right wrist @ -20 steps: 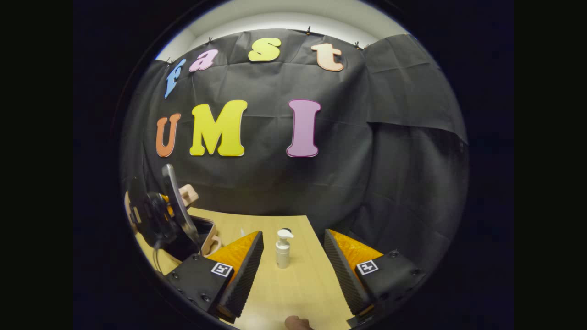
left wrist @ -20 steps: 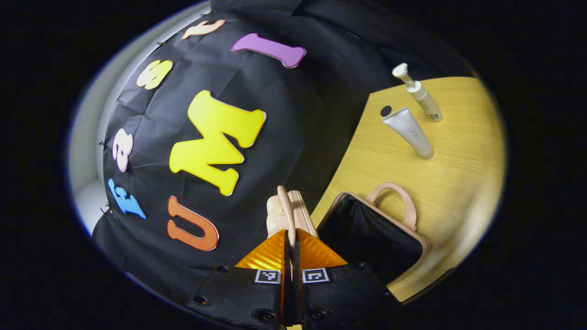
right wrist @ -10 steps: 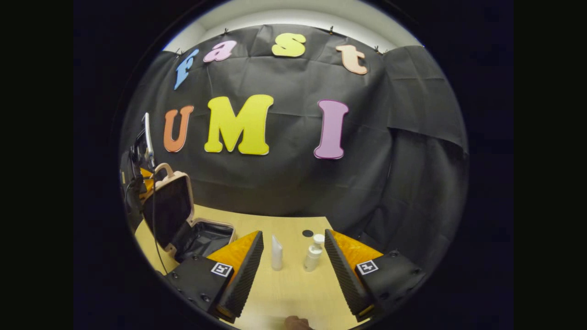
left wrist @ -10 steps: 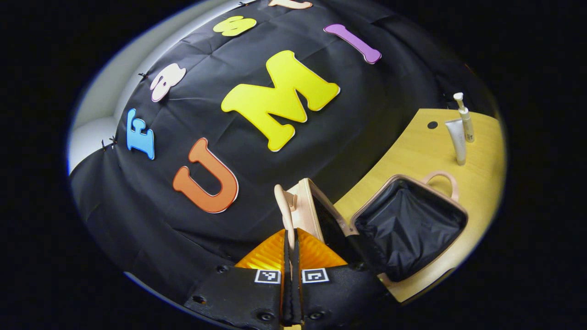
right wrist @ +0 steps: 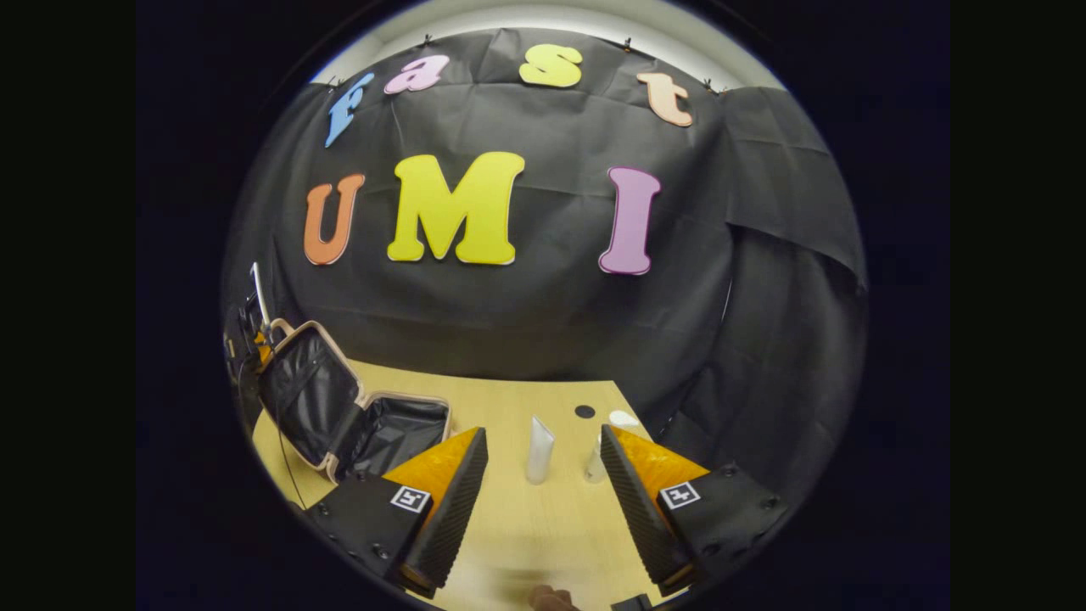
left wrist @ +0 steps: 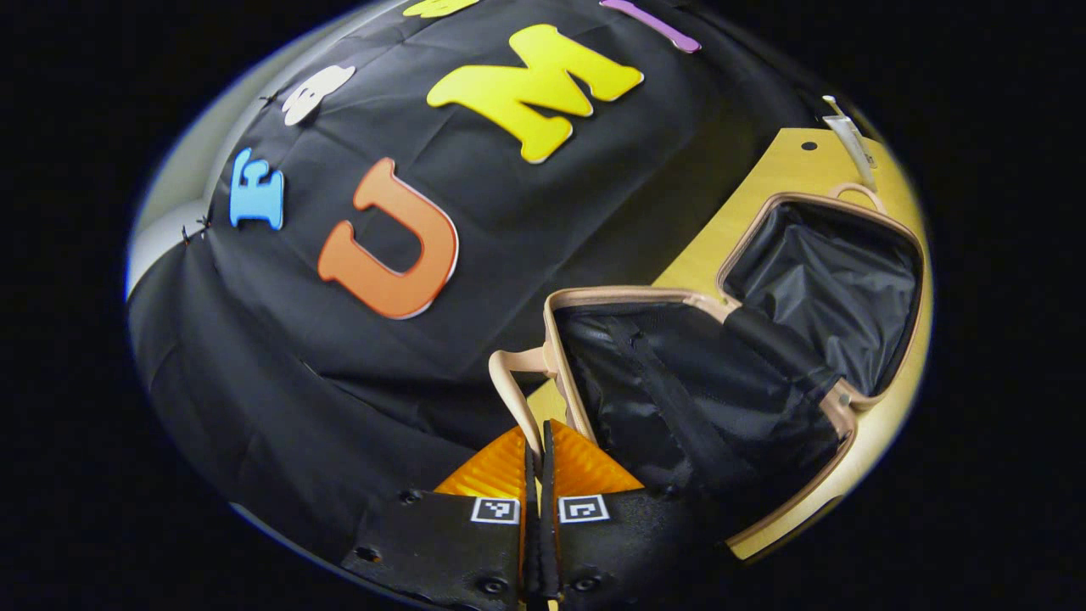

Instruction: First open the suitcase, pack the skin care products into it, and then close the suitcase.

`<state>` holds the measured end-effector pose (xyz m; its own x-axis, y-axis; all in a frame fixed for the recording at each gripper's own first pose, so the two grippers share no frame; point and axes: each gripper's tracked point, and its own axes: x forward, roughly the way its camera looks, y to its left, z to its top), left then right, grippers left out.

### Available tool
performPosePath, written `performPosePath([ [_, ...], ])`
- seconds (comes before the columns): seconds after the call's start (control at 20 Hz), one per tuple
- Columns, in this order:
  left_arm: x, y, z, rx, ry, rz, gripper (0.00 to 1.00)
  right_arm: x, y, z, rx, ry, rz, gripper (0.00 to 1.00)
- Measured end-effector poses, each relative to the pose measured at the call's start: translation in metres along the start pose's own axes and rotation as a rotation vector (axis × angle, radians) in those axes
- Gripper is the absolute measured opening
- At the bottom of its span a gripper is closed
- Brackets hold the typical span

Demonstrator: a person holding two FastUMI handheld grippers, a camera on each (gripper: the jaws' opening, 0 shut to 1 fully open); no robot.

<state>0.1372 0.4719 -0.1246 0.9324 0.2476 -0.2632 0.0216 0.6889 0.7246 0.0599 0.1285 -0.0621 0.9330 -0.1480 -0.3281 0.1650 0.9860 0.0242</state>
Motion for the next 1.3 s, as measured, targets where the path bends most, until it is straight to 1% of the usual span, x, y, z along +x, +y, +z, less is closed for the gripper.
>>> performPosePath([
  [0.15, 0.027, -0.016, -0.048, -0.041, 0.079, -0.066, 0.03, -0.003, 0.014, -0.009, -0.026, 0.022, 0.002, 0.80],
  [0.25, 0.045, -0.027, -0.075, -0.092, 0.115, -0.118, 0.03, -0.004, 0.021, -0.016, -0.052, 0.047, 0.000, 0.79],
  [0.35, 0.053, -0.036, -0.092, -0.134, 0.139, -0.164, 0.03, -0.007, 0.027, -0.020, -0.057, 0.063, 0.008, 0.78],
  [0.45, 0.058, -0.045, -0.109, -0.172, 0.150, -0.197, 0.03, -0.008, 0.032, -0.022, -0.074, 0.071, 0.011, 0.80],
  [0.6, 0.060, -0.058, -0.123, -0.241, 0.163, -0.242, 0.03, -0.009, 0.037, -0.028, -0.091, 0.094, 0.016, 0.80],
  [0.65, 0.061, -0.061, -0.126, -0.259, 0.164, -0.252, 0.05, -0.011, 0.040, -0.028, -0.095, 0.097, 0.021, 0.78],
  [0.8, 0.062, -0.071, -0.130, -0.296, 0.165, -0.270, 0.11, -0.012, 0.047, -0.029, -0.111, 0.102, 0.031, 0.79],
  [0.85, 0.065, -0.065, -0.132, -0.286, 0.159, -0.242, 0.13, -0.013, 0.050, -0.029, -0.114, 0.102, 0.035, 0.79],
  [0.9, 0.067, -0.057, -0.133, -0.271, 0.153, -0.211, 0.11, -0.014, 0.052, -0.029, -0.119, 0.101, 0.042, 0.80],
  [0.95, 0.066, -0.050, -0.135, -0.252, 0.153, -0.186, 0.29, -0.014, 0.053, -0.029, -0.126, 0.102, 0.047, 0.79],
  [1.05, 0.061, -0.042, -0.135, -0.263, 0.153, -0.176, 0.65, -0.017, 0.055, -0.029, -0.135, 0.101, 0.059, 0.78],
  [1.1, 0.055, -0.041, -0.134, -0.278, 0.154, -0.172, 0.77, -0.017, 0.055, -0.029, -0.136, 0.099, 0.065, 0.79],
  [1.2, 0.038, -0.043, -0.123, -0.332, 0.129, -0.180, 0.79, -0.016, 0.054, -0.030, -0.136, 0.092, 0.075, 0.78],
  [1.25, 0.029, -0.042, -0.115, -0.362, 0.115, -0.178, 0.82, -0.015, 0.053, -0.030, -0.136, 0.090, 0.077, 0.79],
  [1.3, 0.018, -0.046, -0.106, -0.400, 0.106, -0.188, 0.86, -0.016, 0.051, -0.032, -0.136, 0.089, 0.081, 0.79],
])
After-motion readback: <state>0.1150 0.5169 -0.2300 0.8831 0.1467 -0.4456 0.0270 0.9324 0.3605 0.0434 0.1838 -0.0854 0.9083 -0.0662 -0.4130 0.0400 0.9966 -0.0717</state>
